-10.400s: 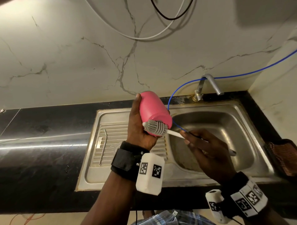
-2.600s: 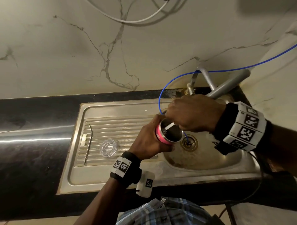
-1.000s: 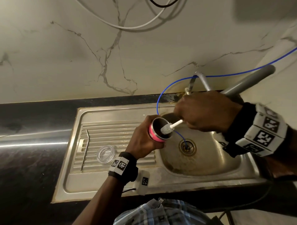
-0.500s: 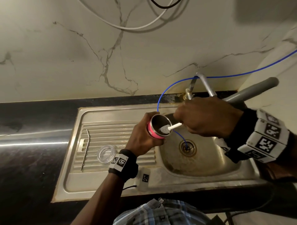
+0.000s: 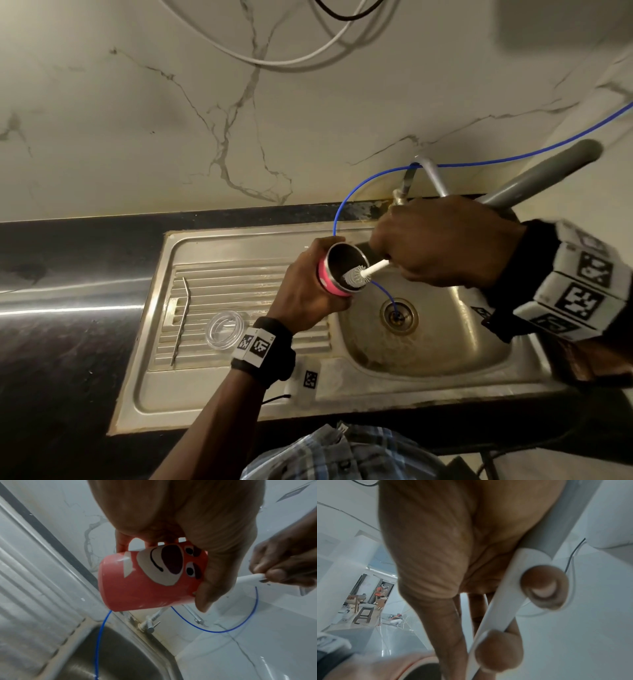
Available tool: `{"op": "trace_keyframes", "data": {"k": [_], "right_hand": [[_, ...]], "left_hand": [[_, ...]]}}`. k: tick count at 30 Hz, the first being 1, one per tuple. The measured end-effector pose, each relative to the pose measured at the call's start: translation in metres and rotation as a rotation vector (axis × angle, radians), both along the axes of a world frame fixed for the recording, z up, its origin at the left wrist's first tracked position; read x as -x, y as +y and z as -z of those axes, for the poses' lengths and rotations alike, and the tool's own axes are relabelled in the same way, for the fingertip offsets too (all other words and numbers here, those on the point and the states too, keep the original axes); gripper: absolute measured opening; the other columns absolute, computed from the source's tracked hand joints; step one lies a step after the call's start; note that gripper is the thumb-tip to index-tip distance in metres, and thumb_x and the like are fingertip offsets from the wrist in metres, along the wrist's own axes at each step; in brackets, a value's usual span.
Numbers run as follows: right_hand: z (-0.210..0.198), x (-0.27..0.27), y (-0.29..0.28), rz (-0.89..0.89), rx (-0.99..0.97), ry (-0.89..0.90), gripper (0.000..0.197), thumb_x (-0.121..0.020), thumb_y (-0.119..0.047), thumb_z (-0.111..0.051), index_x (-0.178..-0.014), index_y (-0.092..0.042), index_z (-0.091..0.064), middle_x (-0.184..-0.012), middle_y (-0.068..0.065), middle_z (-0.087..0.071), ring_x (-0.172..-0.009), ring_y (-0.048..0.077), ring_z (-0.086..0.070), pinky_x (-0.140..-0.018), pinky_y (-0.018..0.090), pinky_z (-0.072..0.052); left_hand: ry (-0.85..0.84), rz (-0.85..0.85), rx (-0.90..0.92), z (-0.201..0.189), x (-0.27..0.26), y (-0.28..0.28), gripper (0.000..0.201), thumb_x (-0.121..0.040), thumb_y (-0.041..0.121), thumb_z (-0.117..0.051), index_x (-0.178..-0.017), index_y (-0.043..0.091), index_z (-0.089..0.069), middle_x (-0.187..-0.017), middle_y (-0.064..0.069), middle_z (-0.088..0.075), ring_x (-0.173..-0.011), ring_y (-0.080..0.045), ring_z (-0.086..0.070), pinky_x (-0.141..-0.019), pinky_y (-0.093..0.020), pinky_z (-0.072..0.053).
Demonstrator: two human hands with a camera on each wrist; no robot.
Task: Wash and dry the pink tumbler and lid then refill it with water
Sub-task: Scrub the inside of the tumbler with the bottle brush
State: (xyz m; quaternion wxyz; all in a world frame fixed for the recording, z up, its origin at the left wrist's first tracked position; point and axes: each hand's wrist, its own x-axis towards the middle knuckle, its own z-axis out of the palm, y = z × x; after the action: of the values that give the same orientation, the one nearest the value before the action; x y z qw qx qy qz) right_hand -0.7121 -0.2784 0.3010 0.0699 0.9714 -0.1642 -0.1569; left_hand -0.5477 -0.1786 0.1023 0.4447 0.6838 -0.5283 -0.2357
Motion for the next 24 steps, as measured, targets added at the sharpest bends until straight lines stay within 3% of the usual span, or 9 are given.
{"op": "trace_keyframes", "data": {"k": [3, 6, 8, 11, 13, 16, 19, 22, 24], "right_hand": [[0.011, -0.008, 0.008, -0.012, -0.037, 0.040, 0.008, -0.101, -0.021, -0.049, -0.099, -0.026, -0.054, -0.101, -0.003, -0.058, -0.083, 0.016, -0.054, -0.074, 0.037, -0.053], [0.016, -0.009, 0.010, 0.009, -0.069, 0.081, 0.017, -0.103, -0.022, -0.047, -0.116, -0.023, -0.056, -0.118, -0.001, -0.061, -0.103, 0.021, -0.062, -0.083, 0.038, -0.053], [0.011, -0.005, 0.007, -0.025, -0.034, 0.092, 0.008, -0.103, -0.023, -0.045, -0.103, -0.024, -0.052, -0.112, -0.002, -0.058, -0.094, 0.019, -0.058, -0.077, 0.036, -0.050], [-0.002, 0.001, 0.004, -0.048, -0.005, 0.112, 0.038, -0.105, -0.023, -0.041, -0.073, -0.026, -0.021, -0.090, -0.006, -0.040, -0.076, 0.010, -0.039, -0.077, 0.034, -0.051], [-0.003, 0.002, 0.007, -0.026, -0.033, 0.056, 0.035, -0.105, -0.022, -0.041, -0.074, -0.026, -0.024, -0.087, -0.008, -0.036, -0.069, 0.008, -0.036, -0.072, 0.033, -0.047], [0.015, -0.007, 0.012, -0.010, -0.049, 0.026, 0.014, -0.103, -0.020, -0.042, -0.091, -0.028, -0.041, -0.093, -0.007, -0.043, -0.079, 0.014, -0.046, -0.070, 0.032, -0.038], [0.027, -0.011, 0.010, 0.016, -0.064, 0.027, 0.023, -0.102, -0.020, -0.042, -0.082, -0.027, -0.033, -0.092, -0.005, -0.048, -0.078, 0.017, -0.044, -0.069, 0.033, -0.036], [0.016, -0.006, 0.008, 0.016, -0.072, 0.052, 0.024, -0.103, -0.022, -0.045, -0.084, -0.028, -0.031, -0.091, -0.007, -0.042, -0.082, 0.016, -0.051, -0.072, 0.034, -0.044], [0.004, -0.002, 0.008, 0.005, -0.072, 0.060, 0.029, -0.103, -0.022, -0.046, -0.079, -0.026, -0.029, -0.085, -0.009, -0.039, -0.074, 0.011, -0.048, -0.072, 0.034, -0.048]], "left_hand": [[-0.006, 0.037, 0.033, -0.010, 0.009, -0.005, 0.095, -0.059, 0.021, -0.098, -0.141, 0.036, -0.053, -0.128, 0.012, -0.069, -0.115, -0.015, -0.067, -0.094, -0.045, -0.057], [0.008, 0.043, 0.042, -0.007, 0.012, -0.007, 0.095, -0.059, 0.020, -0.099, -0.140, 0.036, -0.053, -0.128, 0.010, -0.070, -0.114, -0.015, -0.068, -0.094, -0.045, -0.057], [0.009, 0.029, 0.022, 0.001, 0.007, -0.005, 0.094, -0.059, 0.020, -0.099, -0.140, 0.034, -0.053, -0.126, 0.010, -0.070, -0.112, -0.015, -0.069, -0.093, -0.046, -0.057], [0.001, -0.011, 0.001, 0.011, -0.001, 0.002, 0.094, -0.061, 0.020, -0.102, -0.140, 0.032, -0.053, -0.124, 0.012, -0.070, -0.111, -0.012, -0.069, -0.093, -0.046, -0.058], [-0.015, -0.007, 0.013, 0.008, 0.000, 0.002, 0.093, -0.062, 0.022, -0.102, -0.140, 0.032, -0.053, -0.126, 0.012, -0.070, -0.112, -0.013, -0.068, -0.093, -0.047, -0.057], [-0.019, 0.029, 0.056, -0.006, 0.008, -0.003, 0.094, -0.061, 0.023, -0.099, -0.141, 0.036, -0.053, -0.129, 0.012, -0.069, -0.116, -0.016, -0.067, -0.096, -0.049, -0.056], [0.007, 0.049, 0.082, -0.009, 0.011, -0.007, 0.095, -0.061, 0.021, -0.099, -0.142, 0.038, -0.052, -0.130, 0.011, -0.069, -0.118, -0.018, -0.067, -0.097, -0.050, -0.056], [0.000, 0.025, 0.046, 0.003, 0.003, -0.004, 0.094, -0.062, 0.022, -0.101, -0.142, 0.033, -0.053, -0.130, 0.011, -0.069, -0.117, -0.016, -0.068, -0.097, -0.050, -0.057], [-0.013, 0.008, 0.024, 0.013, -0.003, 0.000, 0.094, -0.062, 0.023, -0.101, -0.142, 0.031, -0.053, -0.130, 0.011, -0.069, -0.116, -0.017, -0.068, -0.096, -0.051, -0.057]]}}
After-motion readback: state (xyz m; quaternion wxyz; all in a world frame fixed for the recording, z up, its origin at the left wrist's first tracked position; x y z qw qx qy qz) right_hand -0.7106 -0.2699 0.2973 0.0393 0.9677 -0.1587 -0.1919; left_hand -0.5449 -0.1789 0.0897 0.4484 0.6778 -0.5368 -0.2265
